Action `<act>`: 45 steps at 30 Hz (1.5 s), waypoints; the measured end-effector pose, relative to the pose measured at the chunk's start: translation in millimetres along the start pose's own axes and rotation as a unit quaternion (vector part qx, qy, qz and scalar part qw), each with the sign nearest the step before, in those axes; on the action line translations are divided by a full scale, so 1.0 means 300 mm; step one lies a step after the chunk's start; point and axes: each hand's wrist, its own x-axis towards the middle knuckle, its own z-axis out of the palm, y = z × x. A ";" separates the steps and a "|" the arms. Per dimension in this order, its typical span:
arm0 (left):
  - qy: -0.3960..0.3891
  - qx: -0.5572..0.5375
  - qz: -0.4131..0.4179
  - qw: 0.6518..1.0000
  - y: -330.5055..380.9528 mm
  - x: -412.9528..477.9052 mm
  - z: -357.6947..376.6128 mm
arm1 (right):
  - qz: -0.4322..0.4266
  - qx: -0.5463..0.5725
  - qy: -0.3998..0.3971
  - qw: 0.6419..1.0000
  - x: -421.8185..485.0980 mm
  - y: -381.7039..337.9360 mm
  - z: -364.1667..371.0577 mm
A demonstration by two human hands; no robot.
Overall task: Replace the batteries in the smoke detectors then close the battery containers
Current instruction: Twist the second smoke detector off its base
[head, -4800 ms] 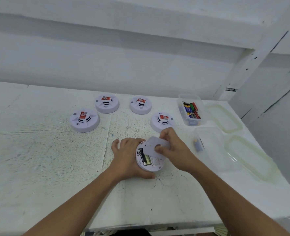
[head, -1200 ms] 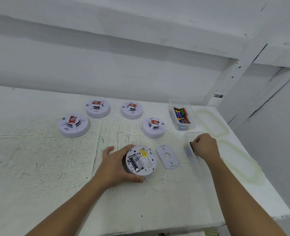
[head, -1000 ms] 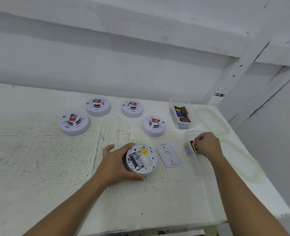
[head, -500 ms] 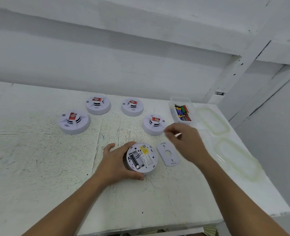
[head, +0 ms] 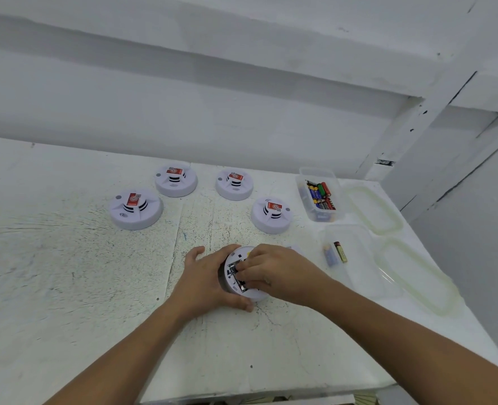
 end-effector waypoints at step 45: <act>0.016 -0.032 -0.010 0.999 -0.003 -0.006 -0.002 | 0.388 0.366 0.070 0.843 0.003 -0.072 -0.034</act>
